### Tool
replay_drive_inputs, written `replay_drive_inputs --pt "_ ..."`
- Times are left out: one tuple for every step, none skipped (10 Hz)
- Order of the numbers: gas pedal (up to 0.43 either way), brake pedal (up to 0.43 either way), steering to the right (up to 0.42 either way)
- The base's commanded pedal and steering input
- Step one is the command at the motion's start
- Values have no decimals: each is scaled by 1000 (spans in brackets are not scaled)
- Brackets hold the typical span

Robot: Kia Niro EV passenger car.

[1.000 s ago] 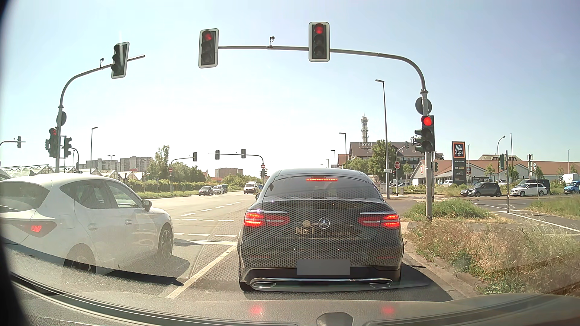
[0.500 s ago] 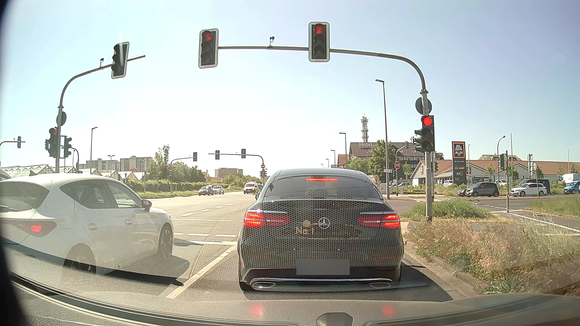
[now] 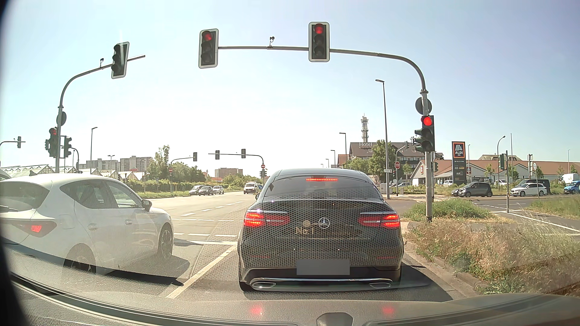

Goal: Follow the waypoints while adhering to traffic rules and regulations

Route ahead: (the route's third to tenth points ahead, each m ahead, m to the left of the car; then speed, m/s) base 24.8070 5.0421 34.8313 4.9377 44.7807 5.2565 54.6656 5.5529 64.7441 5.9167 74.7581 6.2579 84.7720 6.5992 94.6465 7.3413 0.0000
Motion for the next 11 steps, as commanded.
replay_drive_inputs --pt "0 250 -1" --pt "0 250 0" --pt "0 250 0" --pt "0 250 0" --pt "0 250 0" --pt "0 250 0" --pt "0 250 -1" --pt "0 250 0" --pt "0 250 -1" --pt "0 250 0" --pt "0 250 0"
